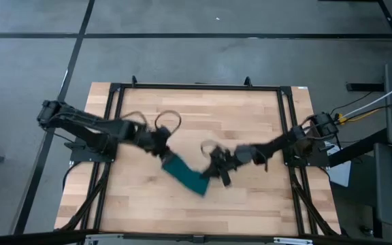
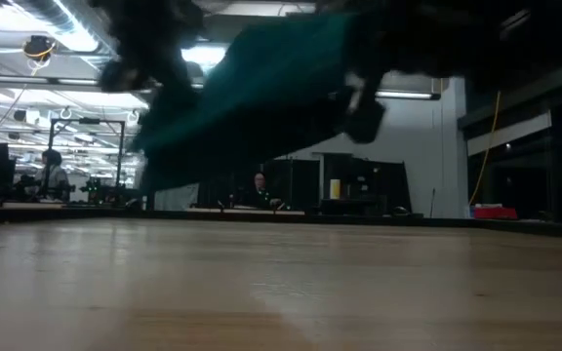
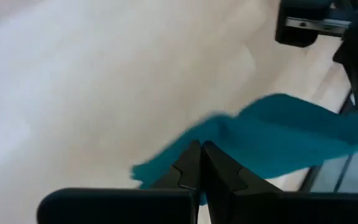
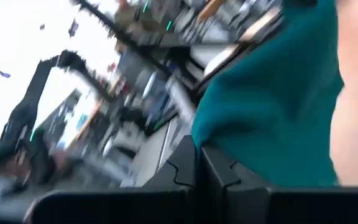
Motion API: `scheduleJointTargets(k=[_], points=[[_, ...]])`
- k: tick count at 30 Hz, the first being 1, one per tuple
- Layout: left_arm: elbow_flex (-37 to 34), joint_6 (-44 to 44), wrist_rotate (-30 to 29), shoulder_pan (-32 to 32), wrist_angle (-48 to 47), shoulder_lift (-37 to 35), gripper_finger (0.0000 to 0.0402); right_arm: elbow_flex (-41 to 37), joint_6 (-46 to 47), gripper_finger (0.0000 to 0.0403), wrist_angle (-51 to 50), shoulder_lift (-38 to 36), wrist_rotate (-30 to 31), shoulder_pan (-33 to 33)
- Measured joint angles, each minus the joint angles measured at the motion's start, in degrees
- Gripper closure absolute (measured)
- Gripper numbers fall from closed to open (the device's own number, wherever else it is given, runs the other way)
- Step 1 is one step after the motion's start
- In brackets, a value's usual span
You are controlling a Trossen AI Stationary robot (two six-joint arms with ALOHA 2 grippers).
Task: Fold microfiber towels
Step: Fold the green towel
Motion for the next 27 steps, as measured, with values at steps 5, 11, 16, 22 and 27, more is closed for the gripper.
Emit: scheduleJointTargets(k=[5, 11, 16, 22, 27], points=[[0.0, 9.0, 5.5, 8.9, 4.1, 2.3, 0.0398, -0.3, 5.6, 0.0399, 1.6, 0.0, -2.6, -7.8], [0.0, 16.3, 12.1, 18.6, 6.1, 6.7, 0.0340, -0.3, 9.5, 0.0312, 4.1, 0.0, -2.5, -14.9], [0.0, 19.6, 8.4, 21.8, 8.5, 3.7, 0.0302, -0.3, 10.7, 0.0215, -0.7, 0.0, -2.1, -19.9], [0.0, 21.0, 5.7, 23.8, 4.8, -2.9, 0.0301, -0.2, 6.7, 0.0195, -12.6, 0.3, -3.3, -29.2], [0.0, 20.5, 1.5, 20.9, 4.2, -6.6, 0.0304, -0.4, 1.9, 0.0206, -18.7, 0.4, -2.4, -35.2]])
